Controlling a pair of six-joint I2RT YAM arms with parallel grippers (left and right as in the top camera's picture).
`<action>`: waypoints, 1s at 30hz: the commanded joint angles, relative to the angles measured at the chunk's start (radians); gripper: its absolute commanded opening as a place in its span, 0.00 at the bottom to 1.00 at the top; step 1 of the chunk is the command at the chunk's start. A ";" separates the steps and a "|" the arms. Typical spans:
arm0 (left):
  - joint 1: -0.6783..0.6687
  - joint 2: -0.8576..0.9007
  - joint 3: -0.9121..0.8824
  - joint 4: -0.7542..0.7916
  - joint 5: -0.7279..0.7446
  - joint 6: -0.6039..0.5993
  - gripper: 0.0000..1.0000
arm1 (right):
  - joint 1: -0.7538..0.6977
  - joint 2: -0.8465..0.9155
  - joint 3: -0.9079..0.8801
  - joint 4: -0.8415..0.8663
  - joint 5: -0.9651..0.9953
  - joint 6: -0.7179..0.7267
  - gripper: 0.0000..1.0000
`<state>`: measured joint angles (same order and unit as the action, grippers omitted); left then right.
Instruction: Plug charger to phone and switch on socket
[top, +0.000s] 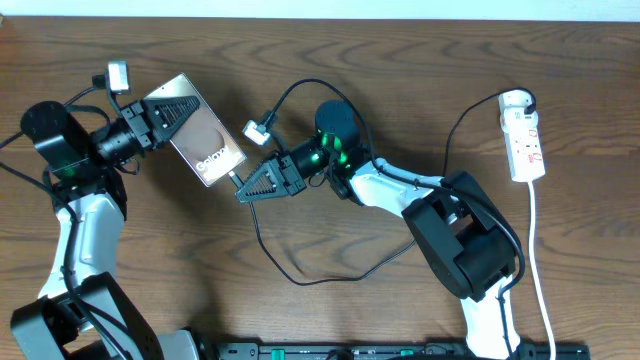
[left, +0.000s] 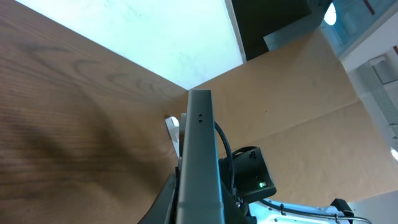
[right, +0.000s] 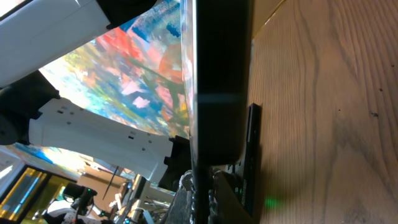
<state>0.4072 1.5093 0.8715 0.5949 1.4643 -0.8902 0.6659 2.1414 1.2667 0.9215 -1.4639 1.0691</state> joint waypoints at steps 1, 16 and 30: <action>-0.023 -0.011 0.002 -0.003 0.106 0.023 0.07 | -0.023 -0.015 0.013 0.010 0.092 0.000 0.01; -0.049 -0.011 0.002 -0.003 0.068 0.029 0.07 | -0.003 -0.015 0.013 0.009 0.100 0.000 0.01; -0.049 -0.011 0.003 -0.003 0.028 0.029 0.07 | -0.003 -0.015 0.013 0.005 0.094 0.000 0.01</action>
<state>0.3813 1.5093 0.8715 0.5949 1.4319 -0.8780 0.6662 2.1414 1.2667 0.9176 -1.4685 1.0691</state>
